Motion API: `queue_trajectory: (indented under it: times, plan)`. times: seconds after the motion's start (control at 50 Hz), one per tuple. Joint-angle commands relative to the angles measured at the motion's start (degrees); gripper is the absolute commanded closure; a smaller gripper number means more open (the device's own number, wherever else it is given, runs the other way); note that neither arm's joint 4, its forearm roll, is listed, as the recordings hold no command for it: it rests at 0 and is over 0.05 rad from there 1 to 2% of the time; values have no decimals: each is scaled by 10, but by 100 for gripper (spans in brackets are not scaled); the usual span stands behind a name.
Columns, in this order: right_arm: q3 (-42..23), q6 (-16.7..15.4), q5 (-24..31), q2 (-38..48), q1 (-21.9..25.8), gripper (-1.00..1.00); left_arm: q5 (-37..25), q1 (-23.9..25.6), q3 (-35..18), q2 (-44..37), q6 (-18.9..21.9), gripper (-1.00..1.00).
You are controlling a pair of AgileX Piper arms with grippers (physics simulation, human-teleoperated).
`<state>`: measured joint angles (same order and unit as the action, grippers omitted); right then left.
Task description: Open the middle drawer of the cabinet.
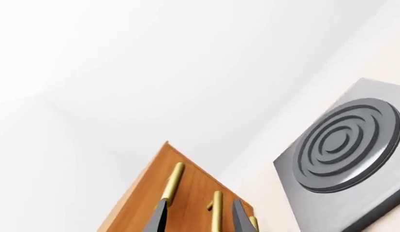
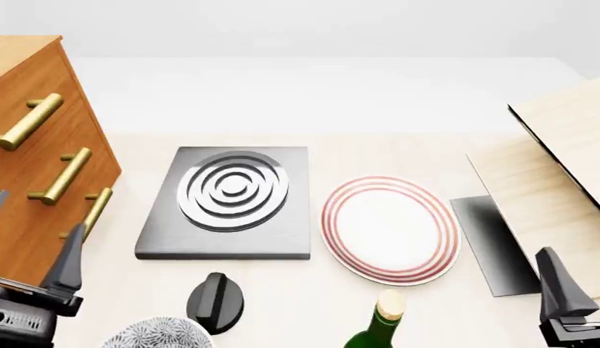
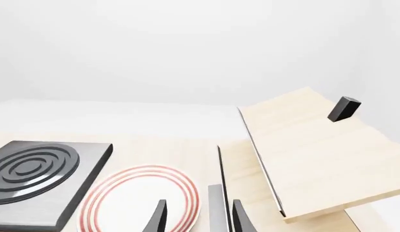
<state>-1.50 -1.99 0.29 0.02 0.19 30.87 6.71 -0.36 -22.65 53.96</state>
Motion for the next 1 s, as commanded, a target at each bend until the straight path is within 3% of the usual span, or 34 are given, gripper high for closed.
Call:
queue_trajectory:
  times: [0.02, 0.2, 0.34, 0.48, 0.76, 1.0]
  plan:
    - [5, 4, -1, 0, 2, -100, 68, 1, 3, -84, 14, -100]
    - [5, 4, -1, 0, 2, -100, 137, -12, 4, -158, 43, -100]
    - [5, 4, -1, 0, 1, -100, 167, -42, 4, -173, 45, -100]
    - [5, 4, -1, 0, 2, -100, 243, -66, 3, -251, 48, -100]
    - [5, 4, -1, 0, 2, -100, 281, -97, 3, -298, 40, -100]
    - [5, 4, -1, 0, 1, -100, 265, -133, 3, -273, 24, -100]
